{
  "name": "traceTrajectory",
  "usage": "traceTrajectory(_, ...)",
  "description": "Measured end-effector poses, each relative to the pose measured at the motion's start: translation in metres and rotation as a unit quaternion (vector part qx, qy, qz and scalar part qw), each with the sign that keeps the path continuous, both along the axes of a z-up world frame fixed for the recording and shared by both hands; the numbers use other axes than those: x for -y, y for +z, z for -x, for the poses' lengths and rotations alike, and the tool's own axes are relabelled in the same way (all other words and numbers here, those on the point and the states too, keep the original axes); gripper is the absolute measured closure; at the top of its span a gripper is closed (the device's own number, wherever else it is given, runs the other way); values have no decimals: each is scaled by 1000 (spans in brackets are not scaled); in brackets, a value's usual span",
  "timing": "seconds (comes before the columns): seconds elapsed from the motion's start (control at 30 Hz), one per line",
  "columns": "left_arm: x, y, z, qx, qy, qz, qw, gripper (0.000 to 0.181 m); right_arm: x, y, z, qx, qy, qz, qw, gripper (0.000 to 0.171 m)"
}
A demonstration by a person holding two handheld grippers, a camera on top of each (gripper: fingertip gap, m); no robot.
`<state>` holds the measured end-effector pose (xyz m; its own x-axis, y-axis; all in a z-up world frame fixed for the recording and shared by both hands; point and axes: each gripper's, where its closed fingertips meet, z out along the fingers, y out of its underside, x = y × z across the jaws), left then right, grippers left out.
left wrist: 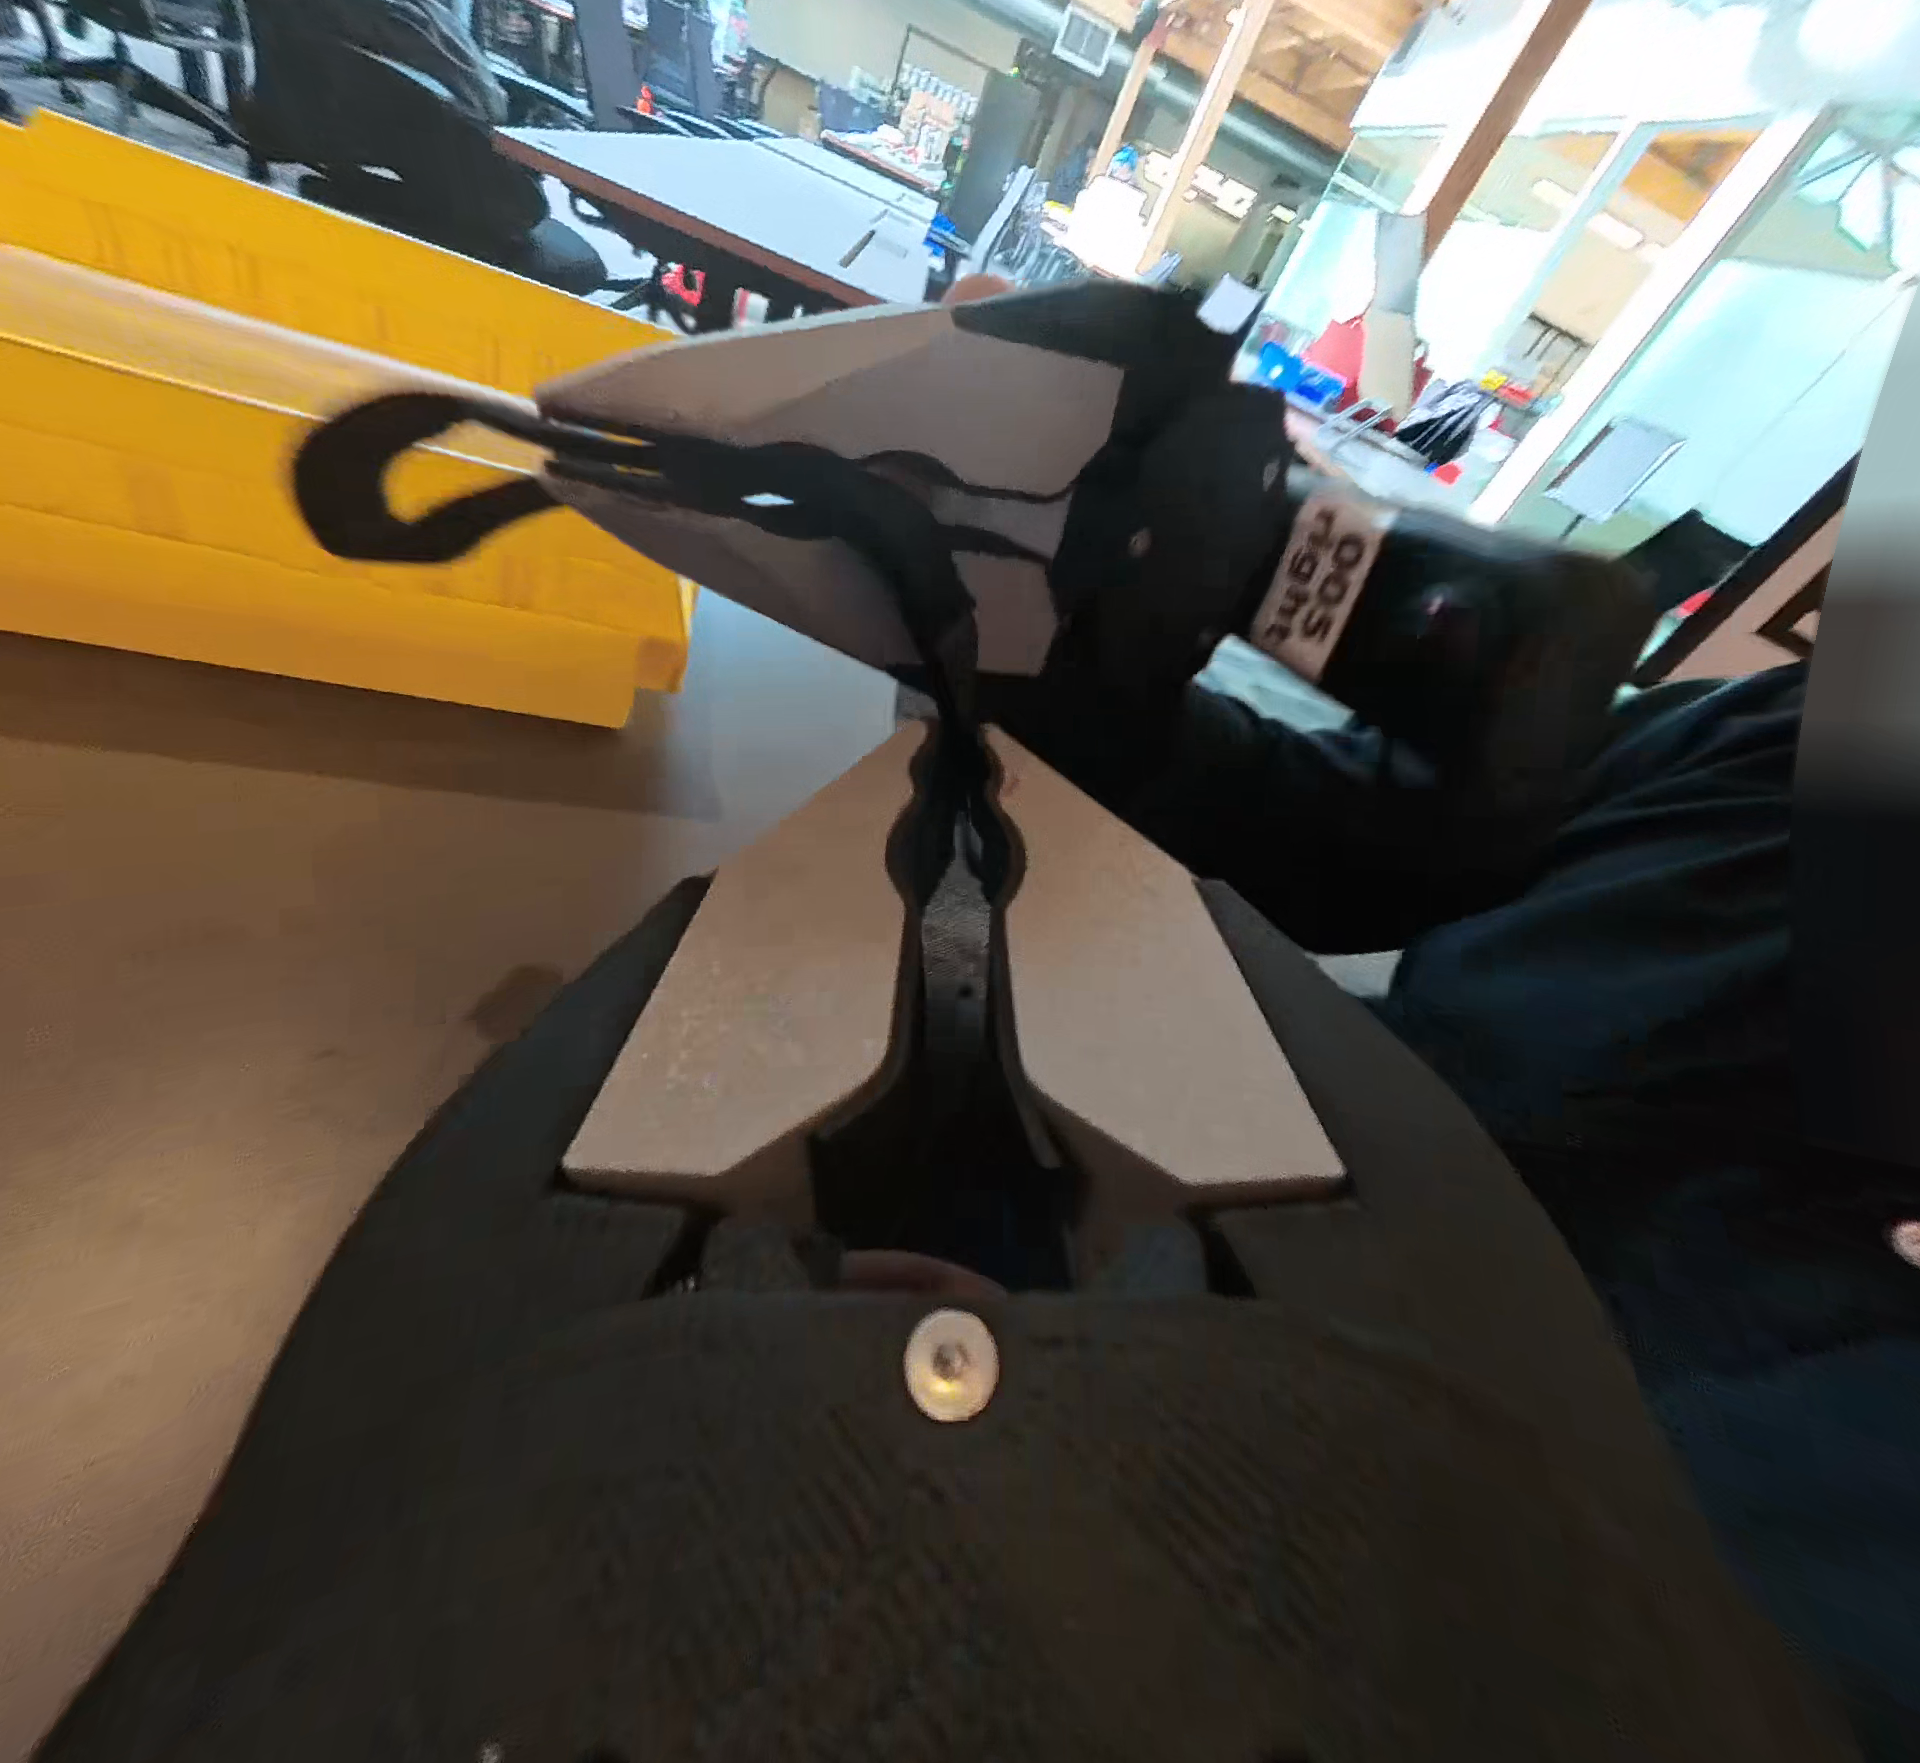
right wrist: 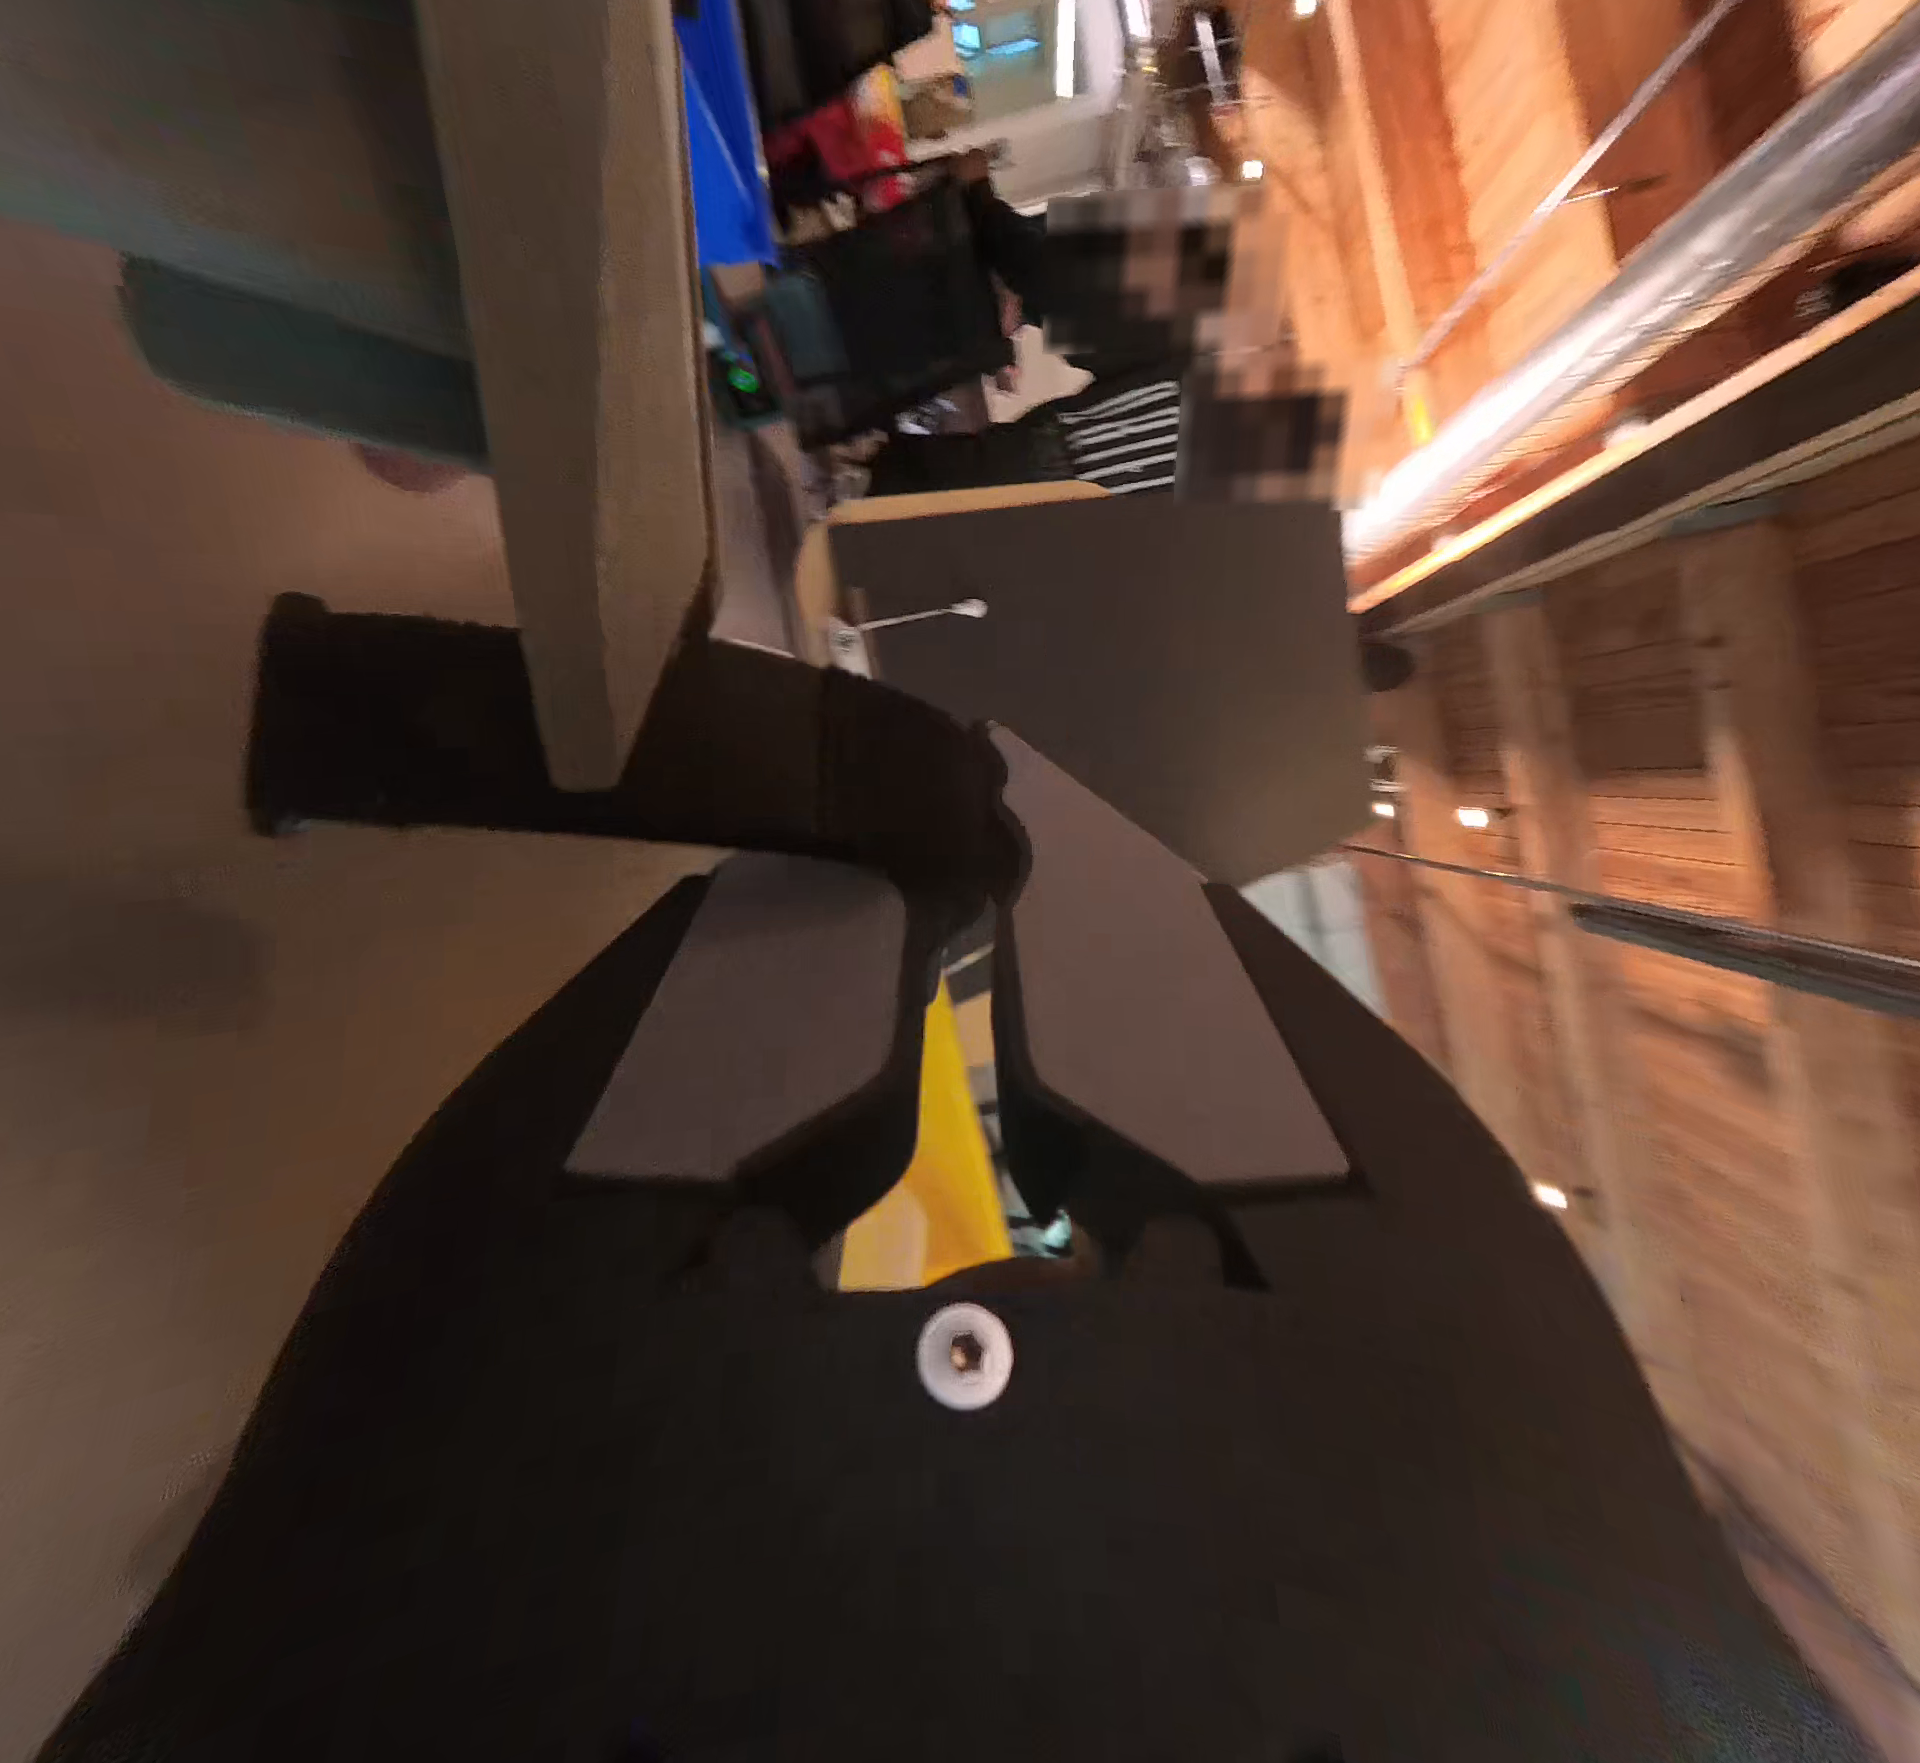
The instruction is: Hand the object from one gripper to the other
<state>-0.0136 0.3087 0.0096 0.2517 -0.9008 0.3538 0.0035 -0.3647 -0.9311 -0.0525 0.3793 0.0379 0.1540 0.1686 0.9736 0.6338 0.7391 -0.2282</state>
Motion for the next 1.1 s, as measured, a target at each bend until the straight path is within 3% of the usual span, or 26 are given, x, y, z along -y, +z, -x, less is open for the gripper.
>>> traceTrajectory(0.2,-5,-3,4,-45,28,-59,997,181,10,-9,-4,2,68,109,992,149)
traceTrajectory(0.3,-11,7,14,-64,67,-104,990,181,19,-1,-12,-36,133,218,966,134)
traceTrajectory(0.43,-28,8,32,-134,142,-185,963,181,23,15,-28,-98,206,392,891,129)
traceTrajectory(0.53,-38,12,41,-158,183,-249,938,181,15,13,-34,-120,216,502,829,124)
traceTrajectory(0.7,-42,14,40,-192,216,-382,878,181,23,3,-20,-130,252,659,696,107)
traceTrajectory(0.73,-41,6,36,-204,204,-379,879,181,31,9,-16,-138,282,671,672,103)
traceTrajectory(0.8,-37,-6,24,-202,175,-354,896,181,38,15,-8,-152,313,678,648,110)
traceTrajectory(0.83,-34,-6,19,-190,167,-353,901,181,38,13,-4,-152,309,677,651,121)
traceTrajectory(0.9,-33,-13,12,-192,155,-331,911,180,42,5,-1,-131,305,659,675,169)
traceTrajectory(0.97,-34,-20,11,-198,153,-300,921,171,34,1,-3,-125,275,622,722,171)
traceTrajectory(1.1,-38,-22,24,-198,150,-247,936,137,3,-5,-16,-107,157,497,847,171)
